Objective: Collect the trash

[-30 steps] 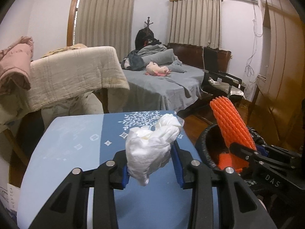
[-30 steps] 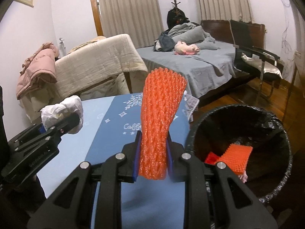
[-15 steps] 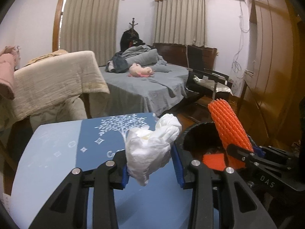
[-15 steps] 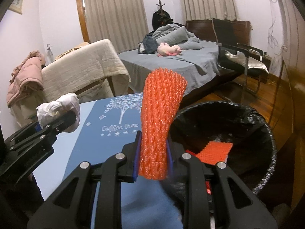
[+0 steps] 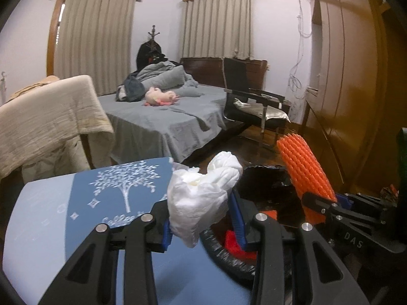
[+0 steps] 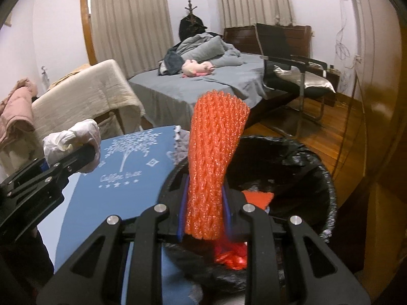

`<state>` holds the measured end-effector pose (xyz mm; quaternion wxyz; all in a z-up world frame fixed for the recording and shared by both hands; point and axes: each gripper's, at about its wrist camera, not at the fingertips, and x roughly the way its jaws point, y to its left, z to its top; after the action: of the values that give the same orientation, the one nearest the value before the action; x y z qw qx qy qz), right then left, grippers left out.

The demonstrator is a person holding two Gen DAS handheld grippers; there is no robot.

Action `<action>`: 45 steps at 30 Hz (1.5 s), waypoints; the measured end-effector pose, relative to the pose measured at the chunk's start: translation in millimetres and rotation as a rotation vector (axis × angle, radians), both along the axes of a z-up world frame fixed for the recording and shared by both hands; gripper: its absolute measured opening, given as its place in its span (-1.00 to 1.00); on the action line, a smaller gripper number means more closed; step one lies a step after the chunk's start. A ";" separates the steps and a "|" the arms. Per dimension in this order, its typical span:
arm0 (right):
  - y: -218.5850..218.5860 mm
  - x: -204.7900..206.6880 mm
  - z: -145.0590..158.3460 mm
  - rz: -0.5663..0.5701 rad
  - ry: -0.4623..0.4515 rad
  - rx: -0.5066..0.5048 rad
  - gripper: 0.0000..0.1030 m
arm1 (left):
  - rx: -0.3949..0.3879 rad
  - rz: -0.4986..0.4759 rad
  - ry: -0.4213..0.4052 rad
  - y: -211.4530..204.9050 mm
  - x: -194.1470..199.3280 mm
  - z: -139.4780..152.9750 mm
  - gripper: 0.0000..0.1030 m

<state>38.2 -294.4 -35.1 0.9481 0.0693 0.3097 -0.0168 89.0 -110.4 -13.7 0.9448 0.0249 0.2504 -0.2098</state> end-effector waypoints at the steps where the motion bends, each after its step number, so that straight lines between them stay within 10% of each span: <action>1: -5.5 1.1 -0.8 -0.010 0.002 -0.002 -0.56 | 0.000 -0.007 0.000 -4.3 1.4 -0.5 -0.26; 32: -91.8 50.1 -54.5 -0.131 0.117 -0.052 -0.53 | 0.023 -0.182 0.108 -109.6 86.6 -67.9 -0.18; 45: -96.3 42.8 -62.3 -0.182 0.121 -0.115 0.80 | -0.051 -0.249 0.139 -102.0 95.5 -58.8 0.63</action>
<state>81.0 -390.7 -97.4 0.9247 0.0416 0.3573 -0.1249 184.5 -212.3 -72.5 0.8922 0.0174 0.3049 -0.3328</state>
